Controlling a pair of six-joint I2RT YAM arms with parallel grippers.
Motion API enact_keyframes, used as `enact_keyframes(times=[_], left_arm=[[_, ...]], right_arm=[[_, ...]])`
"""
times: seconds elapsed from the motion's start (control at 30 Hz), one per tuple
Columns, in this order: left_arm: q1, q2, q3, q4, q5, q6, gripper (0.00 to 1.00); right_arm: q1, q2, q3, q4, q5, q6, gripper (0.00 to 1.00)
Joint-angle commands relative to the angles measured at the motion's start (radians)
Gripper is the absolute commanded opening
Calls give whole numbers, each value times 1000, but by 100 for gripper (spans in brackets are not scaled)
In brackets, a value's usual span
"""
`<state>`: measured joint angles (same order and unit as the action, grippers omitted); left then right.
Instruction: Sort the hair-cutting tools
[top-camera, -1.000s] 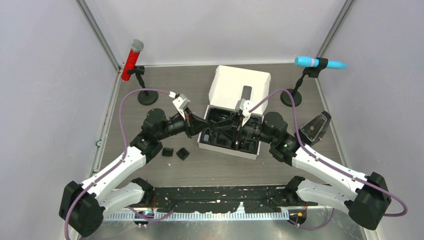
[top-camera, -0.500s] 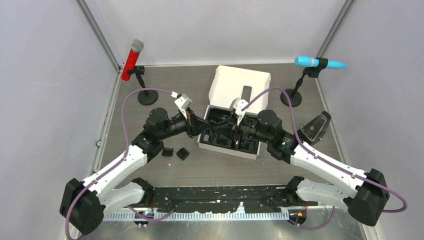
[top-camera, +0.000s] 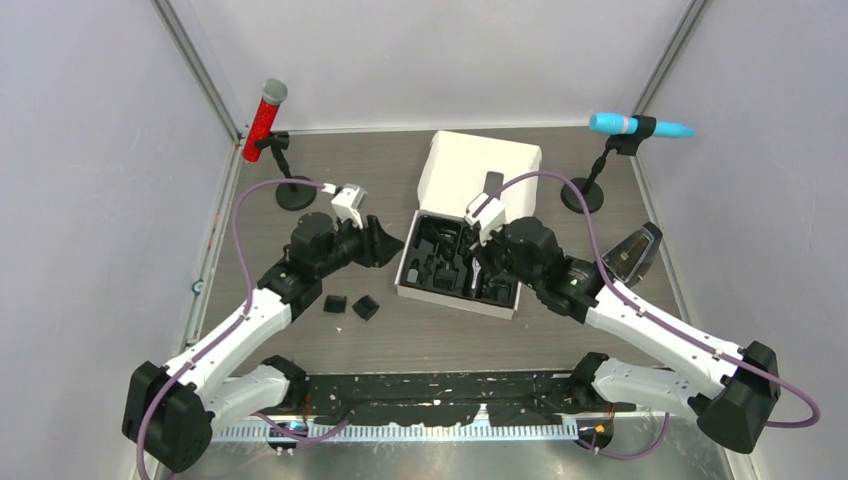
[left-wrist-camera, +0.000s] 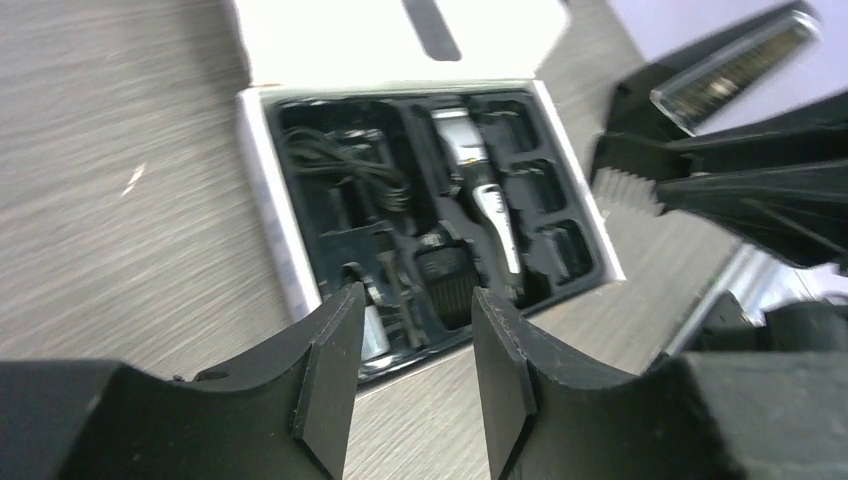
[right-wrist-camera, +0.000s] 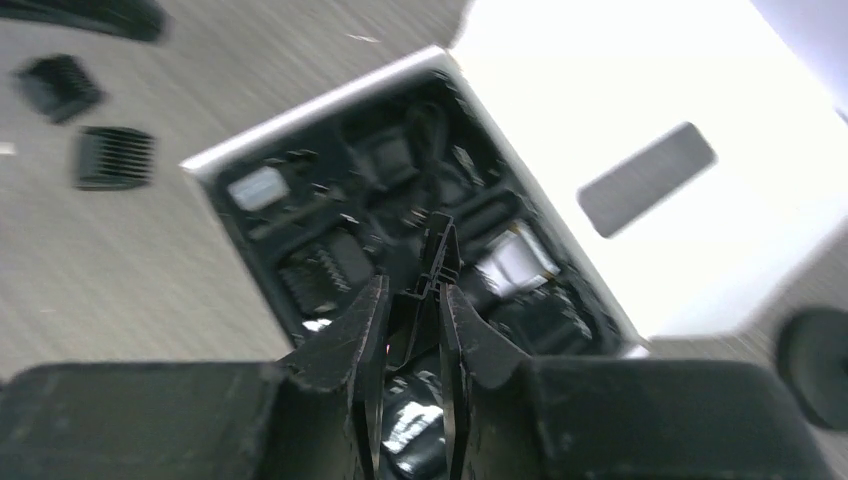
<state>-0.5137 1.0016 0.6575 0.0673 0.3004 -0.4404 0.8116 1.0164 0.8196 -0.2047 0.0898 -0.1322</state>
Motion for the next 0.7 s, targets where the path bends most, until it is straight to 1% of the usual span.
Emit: enact_keyframes(times=[0.0,0.07,0.13,0.23,0.33,0.47,0.67], left_arm=[[45,-23,37,-138,-153,-50,47],[58,-25,37,-182,-191,-62,49],[67,-27,39,-221,-227,-69,55],[77,-31,49,-277,-273,-73,63],[84,-38,57,-325,-333,-75,68],[91,-45,59,-352,-368,-78,71],[96,-42,60,-363,-368,-77,71]], right_arm=[[3,11,63,-122,286,-125,5],[3,38,57,-142,335,-188,5],[3,74,43,-137,380,-233,5],[3,106,24,-104,401,-277,5],[3,161,25,-78,438,-311,5],[3,244,30,-58,488,-359,5],[1,344,29,-21,483,-418,5]])
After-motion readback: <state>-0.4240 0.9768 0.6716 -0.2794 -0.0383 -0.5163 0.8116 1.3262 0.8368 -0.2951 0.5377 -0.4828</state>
